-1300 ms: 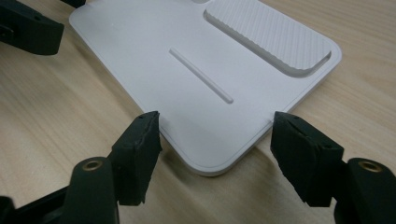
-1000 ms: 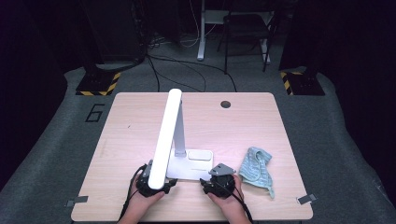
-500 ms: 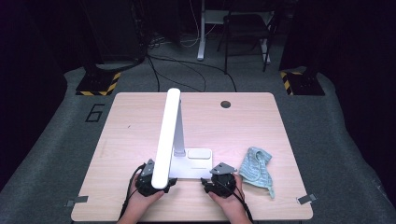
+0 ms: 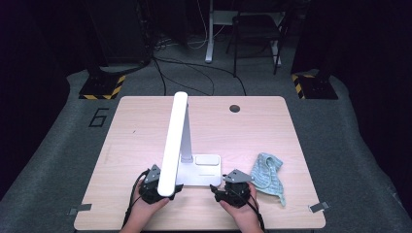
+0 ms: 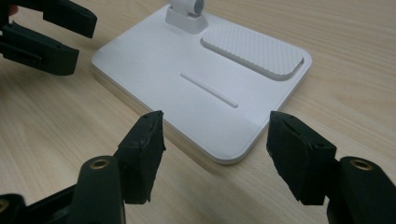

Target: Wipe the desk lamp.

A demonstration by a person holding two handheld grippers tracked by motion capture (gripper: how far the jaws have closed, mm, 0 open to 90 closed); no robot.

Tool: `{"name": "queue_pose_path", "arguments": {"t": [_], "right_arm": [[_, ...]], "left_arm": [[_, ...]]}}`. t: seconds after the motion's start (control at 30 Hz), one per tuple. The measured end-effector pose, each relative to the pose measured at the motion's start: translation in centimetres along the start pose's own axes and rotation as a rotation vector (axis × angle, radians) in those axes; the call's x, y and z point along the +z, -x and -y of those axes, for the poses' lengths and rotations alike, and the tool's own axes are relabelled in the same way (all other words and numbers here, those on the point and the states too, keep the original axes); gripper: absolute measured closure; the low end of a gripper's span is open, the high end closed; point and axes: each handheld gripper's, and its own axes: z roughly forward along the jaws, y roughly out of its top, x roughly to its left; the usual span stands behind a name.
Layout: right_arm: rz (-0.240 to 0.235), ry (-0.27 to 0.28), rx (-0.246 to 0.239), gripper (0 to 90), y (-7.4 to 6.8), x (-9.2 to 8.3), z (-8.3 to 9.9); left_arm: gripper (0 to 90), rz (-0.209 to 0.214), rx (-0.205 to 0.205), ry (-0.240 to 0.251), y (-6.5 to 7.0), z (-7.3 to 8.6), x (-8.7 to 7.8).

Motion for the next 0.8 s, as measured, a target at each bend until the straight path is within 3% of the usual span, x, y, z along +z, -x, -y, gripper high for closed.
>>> {"name": "queue_pose_path", "arguments": {"t": [0.2, 0.47, 0.8], "right_arm": [[-0.027, 0.003, 0.021, 35.0, 0.1, -1.3, -0.8], [-0.044, 0.013, -0.01, 34.8, 0.8, -3.7, -1.2], [0.005, 0.061, 0.069, 34.2, 3.8, -6.0, -0.3]], "left_arm": [[33.6, 0.009, 0.01, 0.002, 0.2, -0.4, -0.4], [33.6, 0.018, 0.005, 0.015, 0.3, -1.3, -0.9], [33.6, 0.014, -0.004, 0.026, 0.2, -1.9, -1.9]]}}
